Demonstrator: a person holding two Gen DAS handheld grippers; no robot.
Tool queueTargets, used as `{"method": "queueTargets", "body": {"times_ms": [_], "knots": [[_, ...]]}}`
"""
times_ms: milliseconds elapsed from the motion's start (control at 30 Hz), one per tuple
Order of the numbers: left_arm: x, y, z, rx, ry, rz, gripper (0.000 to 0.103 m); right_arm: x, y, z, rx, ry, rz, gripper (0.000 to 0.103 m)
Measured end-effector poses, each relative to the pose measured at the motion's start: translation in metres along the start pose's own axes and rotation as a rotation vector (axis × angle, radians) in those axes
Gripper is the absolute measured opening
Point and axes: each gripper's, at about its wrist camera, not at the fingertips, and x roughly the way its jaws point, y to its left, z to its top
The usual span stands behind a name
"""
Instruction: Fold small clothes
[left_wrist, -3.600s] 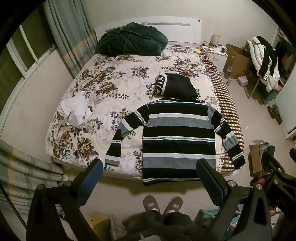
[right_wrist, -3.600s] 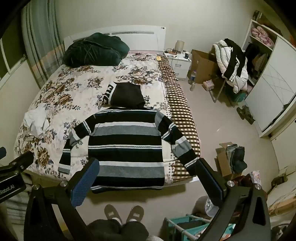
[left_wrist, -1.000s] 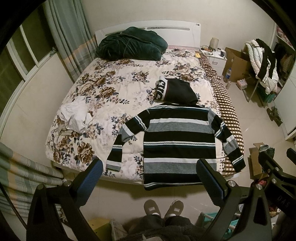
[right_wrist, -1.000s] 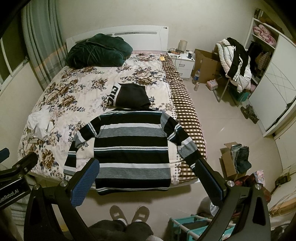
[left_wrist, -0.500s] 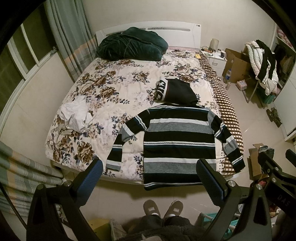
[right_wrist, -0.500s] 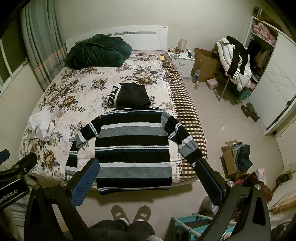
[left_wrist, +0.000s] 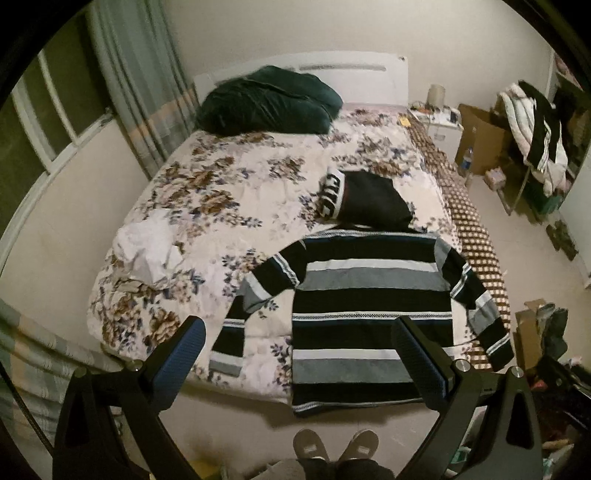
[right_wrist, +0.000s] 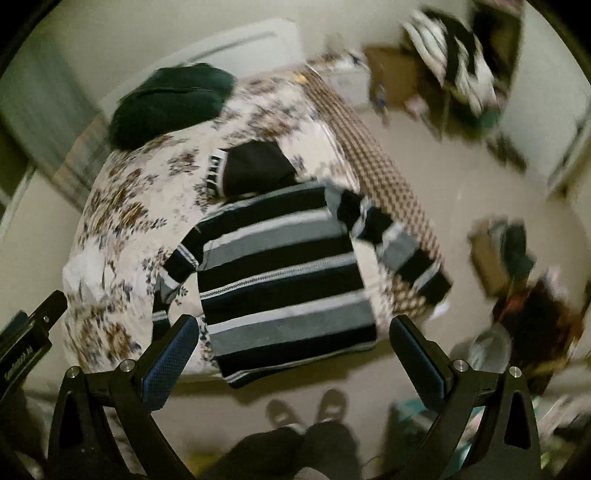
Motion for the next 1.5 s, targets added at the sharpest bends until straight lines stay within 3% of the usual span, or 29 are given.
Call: {"method": "queueTargets", "body": {"times_ms": [167,333,533,733,933,1133,1300,1500], "knots": [[0.086,-0.045,-0.014,0.056,0.082,-0.002,0.103,0.091,-0.064,-0.006,0.210,0.062,-0.010,0.103],[0.175,-0.108,-0.029,0.106,0.196,0.013,0.103,0.190,-0.157,-0.004,0.429,0.086,-0.004,0.103],[0.261,-0.181,-0.044,0.155,0.283,0.030,0.103,0.328,-0.272,0.005,0.732,0.075,0.055,0.103],[0.343,-0.244,-0.070,0.200,0.353,0.030,0.103,0.424,-0.361,-0.016,1.040,0.040,0.103,0.103],[0.387,-0.284,-0.086,0.242,0.374,0.049,0.103,0.472,-0.422,-0.055,1.244,-0.029,0.118,0.098],[0.419,-0.309,-0.091,0.260,0.381,0.062,0.103,0.515,-0.451,-0.068,1.359,-0.116,0.197,0.074],[0.437,-0.321,-0.091,0.266,0.390,0.069,0.103,0.526,-0.470,-0.068,1.423,-0.214,0.214,0.073],[0.448,-0.325,-0.093,0.262,0.392,0.054,0.103,0.529,-0.486,-0.074,1.462,-0.267,0.174,0.037]]}}
